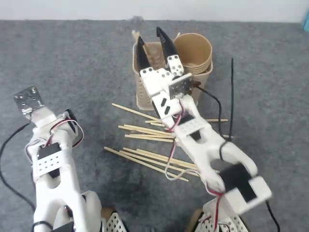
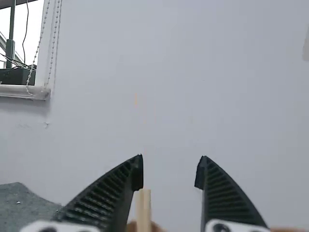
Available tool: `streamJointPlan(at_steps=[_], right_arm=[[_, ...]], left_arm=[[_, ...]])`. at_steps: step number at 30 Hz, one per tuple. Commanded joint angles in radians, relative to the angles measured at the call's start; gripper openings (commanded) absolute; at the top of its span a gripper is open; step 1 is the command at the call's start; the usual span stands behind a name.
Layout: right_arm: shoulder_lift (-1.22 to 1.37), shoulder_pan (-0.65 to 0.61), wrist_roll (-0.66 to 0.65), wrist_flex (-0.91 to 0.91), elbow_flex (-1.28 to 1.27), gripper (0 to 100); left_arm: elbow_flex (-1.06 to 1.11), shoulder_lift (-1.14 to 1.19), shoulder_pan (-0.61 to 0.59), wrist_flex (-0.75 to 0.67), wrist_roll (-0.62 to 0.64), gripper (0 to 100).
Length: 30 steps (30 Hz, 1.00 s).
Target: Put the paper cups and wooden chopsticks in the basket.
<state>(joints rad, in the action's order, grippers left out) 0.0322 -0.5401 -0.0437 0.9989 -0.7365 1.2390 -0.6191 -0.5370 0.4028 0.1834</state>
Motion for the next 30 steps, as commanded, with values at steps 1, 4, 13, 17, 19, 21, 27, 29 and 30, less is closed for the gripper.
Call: streamJointPlan(at_steps=[1,4,13,17,19,21,27,29,30], right_arm=[[-0.196,-0.004,0.072,-0.096,-0.068,19.5],[-0.357,0.015,0.196,-0.344,-0.078,19.5],[-0.875,0.058,0.4,-1.33,0.072,19.4],[-1.033,0.047,0.399,-1.67,0.089,19.4],[-1.075,0.035,0.348,-1.799,0.086,19.4],[-1.089,0.031,0.253,-1.929,0.086,19.4],[-1.084,0.031,0.106,-2.13,0.058,19.4],[-1.066,0.028,0.084,-2.138,0.02,19.4],[-1.05,0.025,0.075,-2.137,-0.006,19.4]], left_arm=[[-0.036,0.002,0.008,-0.025,0.008,17],[-0.036,0.002,0.008,-0.025,0.008,17],[-0.035,0.002,0.008,-0.025,0.008,17],[-0.035,0.002,0.008,-0.023,0.008,17],[-0.035,0.002,0.008,-0.023,0.008,17],[-0.035,0.002,0.008,-0.023,0.008,17],[-0.028,0.002,0.008,-0.023,0.008,17],[-0.027,0.002,0.008,-0.023,0.008,17],[-0.027,0.002,0.008,-0.023,0.008,17]])
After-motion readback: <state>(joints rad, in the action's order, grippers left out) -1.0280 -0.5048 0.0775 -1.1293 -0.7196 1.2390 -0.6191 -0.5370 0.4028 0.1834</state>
